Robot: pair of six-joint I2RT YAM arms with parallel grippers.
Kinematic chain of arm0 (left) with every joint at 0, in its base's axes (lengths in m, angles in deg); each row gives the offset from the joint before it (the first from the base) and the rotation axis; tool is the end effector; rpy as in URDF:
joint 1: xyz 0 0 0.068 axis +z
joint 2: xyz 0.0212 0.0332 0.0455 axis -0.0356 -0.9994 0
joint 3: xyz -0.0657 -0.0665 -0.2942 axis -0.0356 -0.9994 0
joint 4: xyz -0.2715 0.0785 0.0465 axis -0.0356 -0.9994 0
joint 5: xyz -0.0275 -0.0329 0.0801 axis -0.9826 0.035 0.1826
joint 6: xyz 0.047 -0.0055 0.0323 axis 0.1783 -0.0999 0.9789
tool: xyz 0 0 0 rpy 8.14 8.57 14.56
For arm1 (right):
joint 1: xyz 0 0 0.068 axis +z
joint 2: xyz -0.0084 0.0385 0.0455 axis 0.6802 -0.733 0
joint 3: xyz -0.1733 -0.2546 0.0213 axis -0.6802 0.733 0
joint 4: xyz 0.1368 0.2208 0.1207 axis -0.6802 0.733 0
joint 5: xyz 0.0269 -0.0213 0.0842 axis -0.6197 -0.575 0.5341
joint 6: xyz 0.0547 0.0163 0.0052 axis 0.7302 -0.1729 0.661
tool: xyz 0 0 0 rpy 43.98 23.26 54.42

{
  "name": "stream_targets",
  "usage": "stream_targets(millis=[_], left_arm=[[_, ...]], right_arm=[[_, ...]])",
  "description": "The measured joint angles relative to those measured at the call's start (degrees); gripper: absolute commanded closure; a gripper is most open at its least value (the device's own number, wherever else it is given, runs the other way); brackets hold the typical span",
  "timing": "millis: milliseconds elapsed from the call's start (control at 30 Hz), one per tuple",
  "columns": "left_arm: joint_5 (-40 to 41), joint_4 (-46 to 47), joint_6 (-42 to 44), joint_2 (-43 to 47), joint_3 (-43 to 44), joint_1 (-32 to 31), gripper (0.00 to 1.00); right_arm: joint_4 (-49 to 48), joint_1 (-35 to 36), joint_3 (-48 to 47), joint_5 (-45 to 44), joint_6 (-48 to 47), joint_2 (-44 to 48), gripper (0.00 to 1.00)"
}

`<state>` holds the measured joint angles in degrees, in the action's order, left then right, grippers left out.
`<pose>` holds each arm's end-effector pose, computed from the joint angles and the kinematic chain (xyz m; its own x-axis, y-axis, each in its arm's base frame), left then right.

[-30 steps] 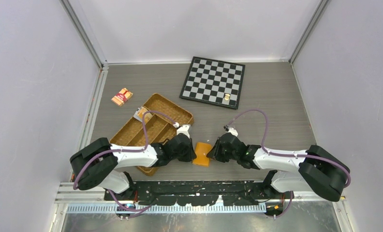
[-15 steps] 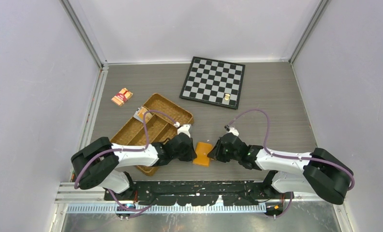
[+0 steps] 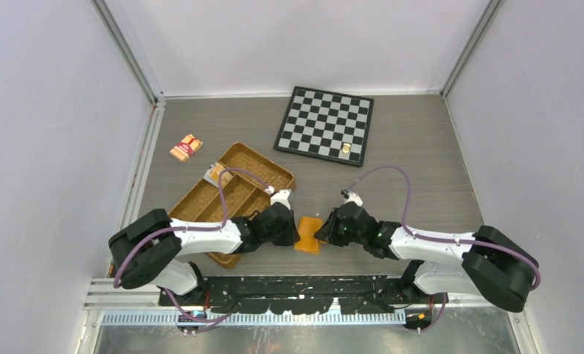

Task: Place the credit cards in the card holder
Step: Turn over the card holder at the center of the board.

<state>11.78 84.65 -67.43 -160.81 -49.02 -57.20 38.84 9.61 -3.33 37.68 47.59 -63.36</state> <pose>0.1459 -0.2362 0.1537 -0.8628 -0.0592 -0.5021 0.2287 0.8400 -0.4920 0.1347 0.1745 0.1594 -0.8817 0.2906 -0.3716 -0.0271 0.7551 0.6550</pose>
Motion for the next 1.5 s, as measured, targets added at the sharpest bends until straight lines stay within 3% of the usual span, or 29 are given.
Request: stream_targets(millis=[200, 300, 400, 467, 733, 1000, 1300, 1500], left_arm=[[0.02, -0.02, 0.00, 0.15, -0.02, 0.00, 1.00], [0.17, -0.04, 0.02, 0.35, -0.15, 0.07, 1.00], [0.17, -0.04, 0.24, 0.55, -0.17, 0.11, 0.90], [0.15, -0.15, 0.46, 0.70, -0.13, 0.11, 0.81], [-1.77, -6.23, 3.48, 4.00, 3.10, -0.66, 0.53], [-1.90, -12.76, 5.33, 14.25, 6.38, -0.74, 0.48], [-2.56, -17.25, 6.16, 21.84, 5.18, 1.55, 0.46], [-4.33, -17.62, 6.19, 22.73, 2.78, 3.87, 0.46]], right_arm=[[-1.14, -0.22, 0.00, -0.09, -0.72, -2.93, 0.83], [-2.12, -0.26, 0.00, -0.11, -0.98, -4.17, 0.86], [-2.23, -0.26, 0.00, -0.20, -1.25, -4.24, 0.99], [-1.29, -0.26, -0.26, -0.50, -1.51, -4.04, 1.00], [19.26, -0.61, -13.90, -1.49, -6.62, 1.22, 0.99], [43.30, -4.20, -34.75, -4.96, -14.43, -4.81, 1.00], [62.10, -3.96, -47.15, -10.62, -16.92, -16.98, 1.00], [63.98, -0.85, -51.32, -11.58, -16.44, -24.44, 0.82]])
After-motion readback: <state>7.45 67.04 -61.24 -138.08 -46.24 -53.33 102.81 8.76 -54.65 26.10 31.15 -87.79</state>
